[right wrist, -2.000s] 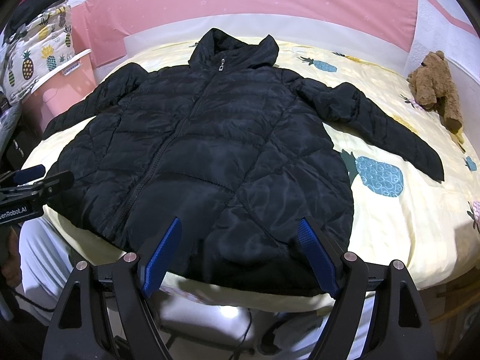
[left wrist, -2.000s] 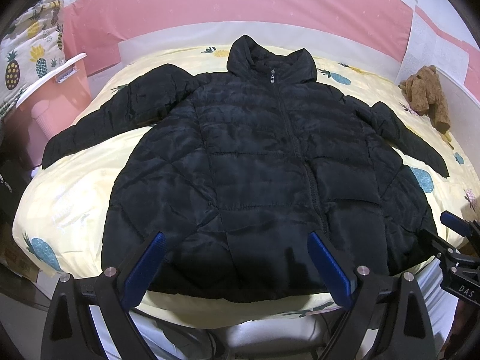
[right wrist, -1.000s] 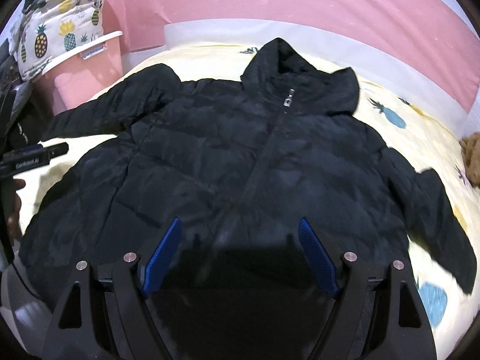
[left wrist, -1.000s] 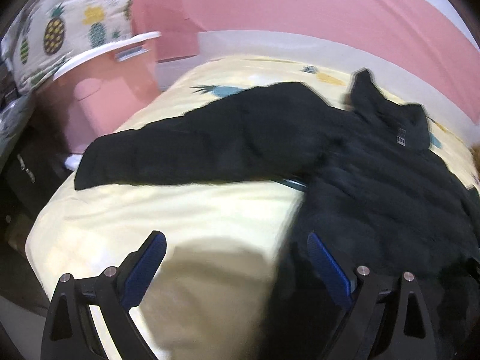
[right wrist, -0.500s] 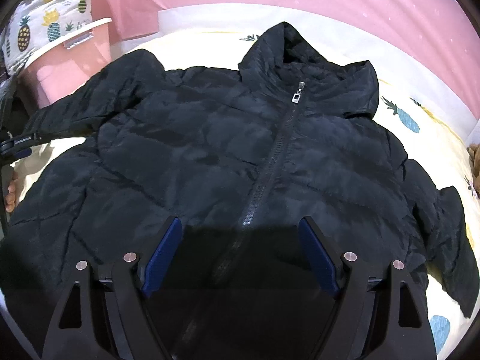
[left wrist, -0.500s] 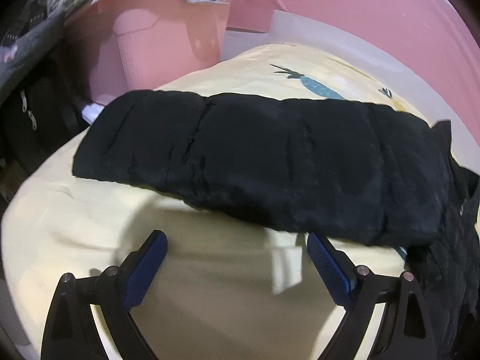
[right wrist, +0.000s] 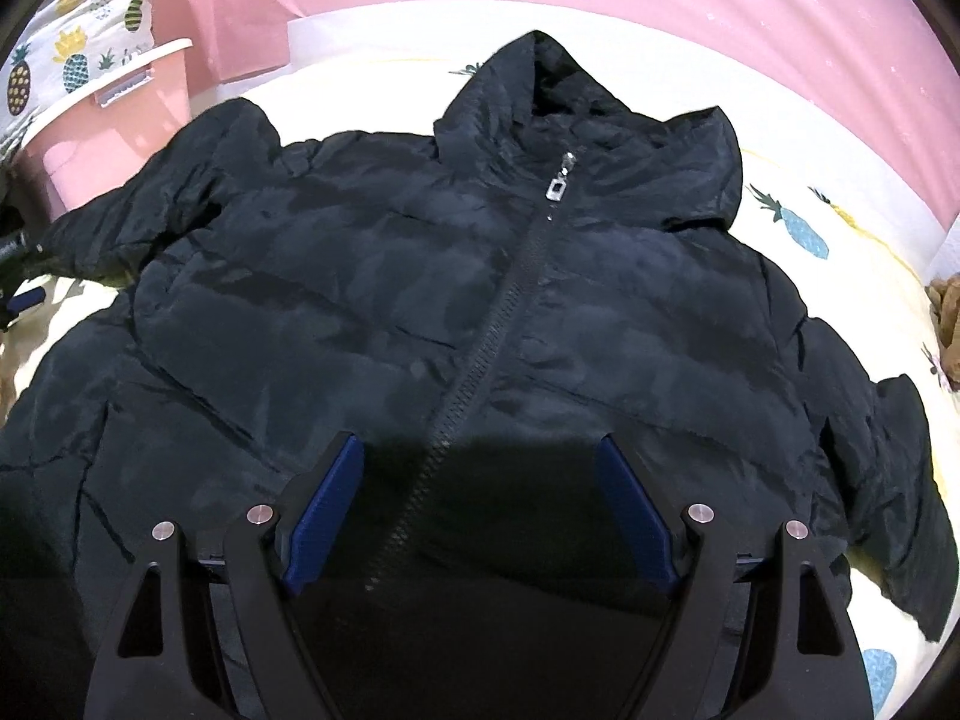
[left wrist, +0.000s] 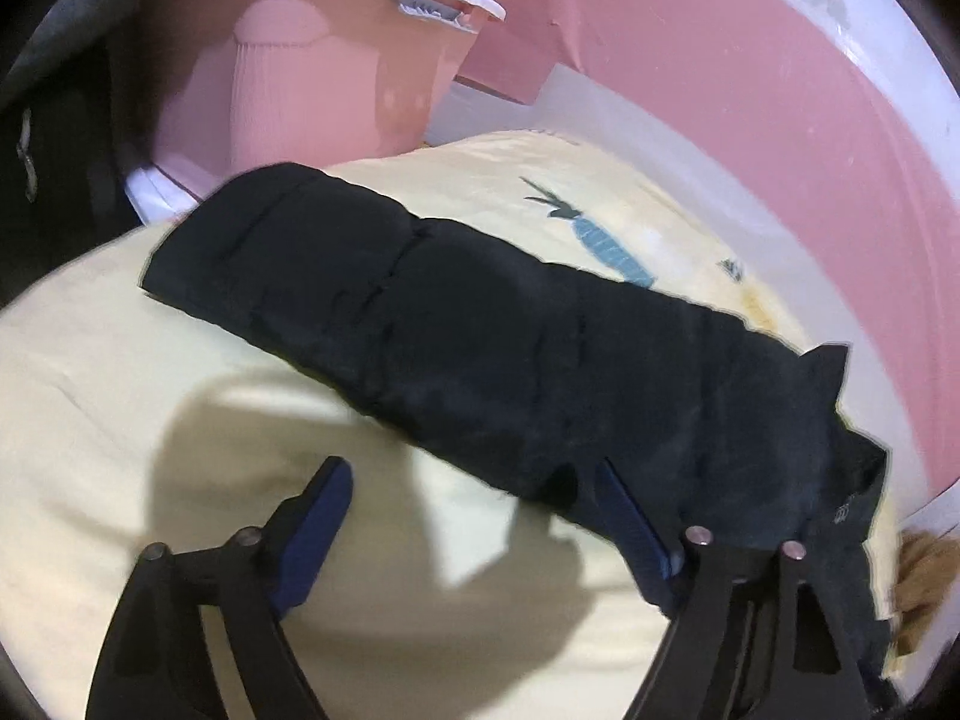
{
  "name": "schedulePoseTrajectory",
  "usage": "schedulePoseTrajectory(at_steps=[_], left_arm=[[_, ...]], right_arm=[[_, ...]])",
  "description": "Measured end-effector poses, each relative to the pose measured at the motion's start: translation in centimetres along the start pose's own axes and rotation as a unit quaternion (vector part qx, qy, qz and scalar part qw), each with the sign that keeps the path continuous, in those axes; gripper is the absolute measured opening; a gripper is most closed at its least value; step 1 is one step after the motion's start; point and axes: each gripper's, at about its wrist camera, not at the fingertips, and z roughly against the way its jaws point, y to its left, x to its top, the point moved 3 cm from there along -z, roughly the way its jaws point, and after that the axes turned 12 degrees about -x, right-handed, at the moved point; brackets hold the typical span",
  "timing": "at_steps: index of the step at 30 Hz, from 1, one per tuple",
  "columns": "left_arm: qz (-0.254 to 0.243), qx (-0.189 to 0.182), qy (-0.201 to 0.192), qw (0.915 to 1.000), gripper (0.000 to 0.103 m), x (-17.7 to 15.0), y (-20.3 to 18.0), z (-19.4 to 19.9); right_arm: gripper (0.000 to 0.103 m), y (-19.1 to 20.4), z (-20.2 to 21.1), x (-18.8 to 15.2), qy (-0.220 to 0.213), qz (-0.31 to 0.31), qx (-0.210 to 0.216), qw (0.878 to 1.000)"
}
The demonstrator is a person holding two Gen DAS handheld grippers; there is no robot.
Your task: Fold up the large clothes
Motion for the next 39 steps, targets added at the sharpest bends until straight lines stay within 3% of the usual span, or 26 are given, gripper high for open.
schedulePoseTrajectory(at_steps=[3, 8, 11, 13, 15, 21, 25, 31, 39], left_arm=[[0.010, 0.005, 0.003, 0.9999, 0.087, 0.8, 0.8, -1.5], [-0.021, 0.041, -0.014, 0.9988, 0.083, 2.3, 0.5, -3.1], [-0.042, 0.072, -0.016, 0.9964, 0.060, 3.0, 0.3, -4.1], [-0.048, 0.077, -0.015, 0.9958, 0.047, 3.2, 0.0, -4.2], [-0.069, 0.084, -0.019, 0.9939, 0.029, 3.4, -1.1, -3.7], [-0.168, 0.111, -0.044, 0.9785, 0.020, 3.2, -7.5, -0.6], [-0.222, 0.096, -0.063, 0.9683, 0.019, 3.0, -12.4, 2.1], [-0.283, 0.040, -0.071, 0.9555, 0.019, 1.6, -21.0, 4.6], [-0.364, -0.025, -0.032, 0.9305, 0.019, -4.6, -31.1, 2.3]], right_arm=[[0.080, -0.3, -0.3, -0.1, 0.002, -0.004, 0.001, 1.000], [0.080, -0.6, -0.6, -0.1, 0.002, -0.003, -0.004, 1.000], [0.080, -0.9, -0.7, -0.1, 0.002, -0.006, -0.008, 1.000], [0.080, -1.3, -0.8, -0.2, 0.004, -0.009, -0.013, 1.000], [0.080, -1.7, -0.7, -0.4, 0.005, -0.010, -0.018, 1.000], [0.080, -3.1, 0.2, -0.8, 0.006, -0.019, -0.030, 0.999], [0.080, -4.4, 1.5, -1.0, -0.002, -0.028, -0.033, 0.999], [0.080, -7.0, 3.5, -1.5, -0.013, -0.049, -0.038, 0.998], [0.080, -10.8, 3.8, -3.6, -0.006, -0.085, -0.047, 0.995]])
